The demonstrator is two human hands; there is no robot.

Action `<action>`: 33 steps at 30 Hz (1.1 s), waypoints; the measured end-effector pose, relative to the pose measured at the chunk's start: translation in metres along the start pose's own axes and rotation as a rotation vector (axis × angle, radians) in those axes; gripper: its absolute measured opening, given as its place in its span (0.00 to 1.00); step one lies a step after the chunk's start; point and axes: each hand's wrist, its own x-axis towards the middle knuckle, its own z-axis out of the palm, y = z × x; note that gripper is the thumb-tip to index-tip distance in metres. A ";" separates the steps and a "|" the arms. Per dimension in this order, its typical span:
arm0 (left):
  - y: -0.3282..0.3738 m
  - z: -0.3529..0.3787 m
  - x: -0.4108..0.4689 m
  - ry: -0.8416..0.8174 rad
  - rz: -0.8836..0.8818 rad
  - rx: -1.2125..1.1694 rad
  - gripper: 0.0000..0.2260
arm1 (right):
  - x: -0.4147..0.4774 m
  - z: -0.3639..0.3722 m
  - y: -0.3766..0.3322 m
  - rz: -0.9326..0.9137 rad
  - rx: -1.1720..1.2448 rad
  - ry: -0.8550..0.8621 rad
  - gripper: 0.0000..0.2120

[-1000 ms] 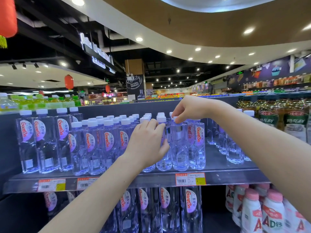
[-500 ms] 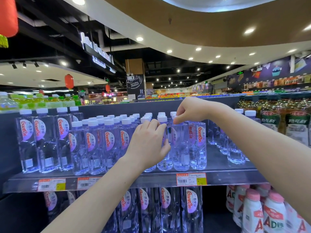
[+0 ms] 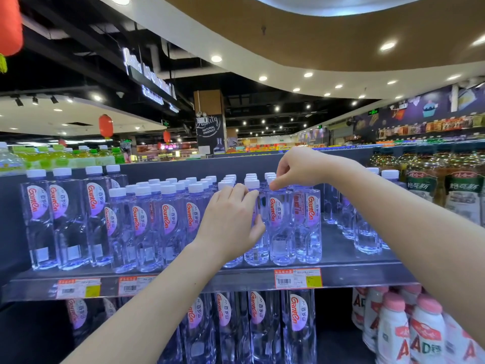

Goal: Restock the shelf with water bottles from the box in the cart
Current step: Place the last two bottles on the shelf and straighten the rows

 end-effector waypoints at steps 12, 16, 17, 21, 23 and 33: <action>0.000 0.003 0.000 0.022 0.002 -0.002 0.24 | -0.005 -0.001 0.007 -0.037 0.135 -0.033 0.09; 0.001 0.002 -0.001 0.025 0.001 -0.004 0.24 | -0.007 0.000 0.007 -0.045 0.140 -0.017 0.09; 0.001 0.002 -0.001 0.025 0.001 -0.008 0.24 | -0.008 0.001 0.007 -0.049 0.138 -0.012 0.10; -0.002 -0.001 -0.002 0.034 0.010 -0.017 0.24 | -0.010 0.003 0.005 -0.053 0.102 -0.001 0.11; -0.006 -0.003 -0.002 0.040 -0.001 -0.014 0.24 | -0.012 0.002 0.001 -0.050 0.074 -0.010 0.13; -0.021 -0.011 -0.012 0.037 -0.058 0.031 0.25 | 0.005 0.015 -0.041 -0.086 -0.029 0.091 0.23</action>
